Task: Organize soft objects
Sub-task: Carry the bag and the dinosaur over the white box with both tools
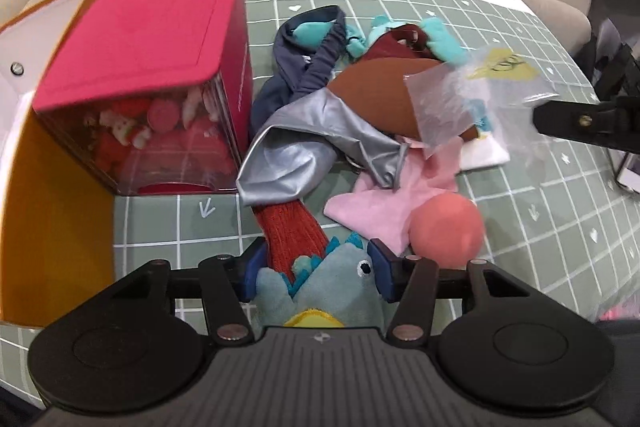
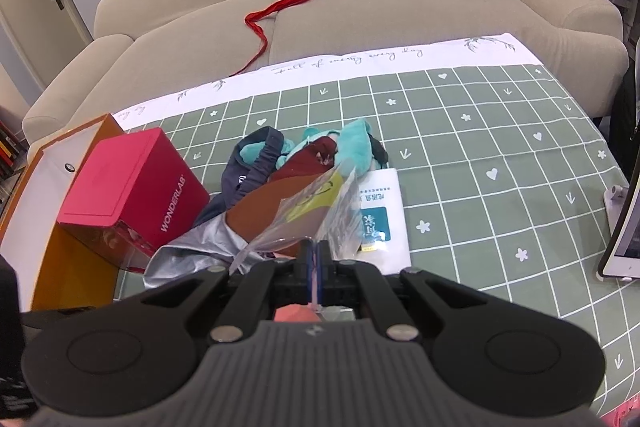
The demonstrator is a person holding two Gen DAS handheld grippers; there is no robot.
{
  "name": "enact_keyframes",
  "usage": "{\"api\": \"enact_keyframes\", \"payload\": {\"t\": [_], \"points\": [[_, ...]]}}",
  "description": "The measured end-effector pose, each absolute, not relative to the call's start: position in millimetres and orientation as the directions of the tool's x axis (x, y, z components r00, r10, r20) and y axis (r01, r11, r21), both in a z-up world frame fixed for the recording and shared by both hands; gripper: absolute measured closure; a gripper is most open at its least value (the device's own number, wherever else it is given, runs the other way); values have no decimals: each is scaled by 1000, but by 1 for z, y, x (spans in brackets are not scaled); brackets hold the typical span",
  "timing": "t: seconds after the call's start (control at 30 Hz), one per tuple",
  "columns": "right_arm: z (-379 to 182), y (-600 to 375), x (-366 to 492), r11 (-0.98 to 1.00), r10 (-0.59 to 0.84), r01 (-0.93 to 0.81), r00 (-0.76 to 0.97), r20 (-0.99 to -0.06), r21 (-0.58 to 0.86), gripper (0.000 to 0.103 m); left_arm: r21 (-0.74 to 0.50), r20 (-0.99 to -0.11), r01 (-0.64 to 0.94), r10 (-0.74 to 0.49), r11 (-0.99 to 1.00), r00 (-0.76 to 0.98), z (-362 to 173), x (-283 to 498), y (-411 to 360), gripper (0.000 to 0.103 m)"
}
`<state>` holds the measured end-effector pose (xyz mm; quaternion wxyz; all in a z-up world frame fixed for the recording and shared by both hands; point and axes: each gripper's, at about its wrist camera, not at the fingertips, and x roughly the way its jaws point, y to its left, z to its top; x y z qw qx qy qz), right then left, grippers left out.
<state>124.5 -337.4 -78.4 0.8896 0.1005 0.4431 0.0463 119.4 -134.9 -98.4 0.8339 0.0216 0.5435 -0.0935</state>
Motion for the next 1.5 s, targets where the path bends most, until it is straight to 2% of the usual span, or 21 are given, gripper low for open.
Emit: {"api": "enact_keyframes", "payload": {"t": [0.17, 0.33, 0.47, 0.77, 1.1, 1.23, 1.37, 1.5], "points": [[-54, -337, 117, 973, 175, 3, 647, -742, 232, 103, -90, -882, 200, -171, 976, 439, -59, 114, -129, 41], [-23, -330, 110, 969, 185, -7, 685, -705, 247, 103, -165, -843, 203, -245, 965, 479, -11, 117, -115, 41], [-3, -317, 104, 970, 191, -27, 706, -682, 243, 103, -159, -822, 247, -266, 956, 503, 18, 121, -108, 41], [34, -275, 97, 960, 254, -108, 722, -643, 257, 103, -157, -770, 196, -244, 968, 590, 58, 122, -53, 41], [54, -208, 107, 893, 441, -254, 661, -607, 372, 103, -169, -756, 29, -148, 985, 638, 64, 113, 50, 41], [51, -160, 113, 874, 486, -335, 605, -631, 353, 103, -159, -775, -25, -109, 987, 622, 51, 116, 85, 41], [37, -115, 122, 846, 530, -375, 509, -679, 379, 103, -110, -796, 21, -101, 994, 597, 36, 118, 105, 40], [20, -80, 129, 841, 520, -416, 449, -726, 346, 103, -63, -804, 74, -95, 995, 587, 21, 119, 121, 40]]}}
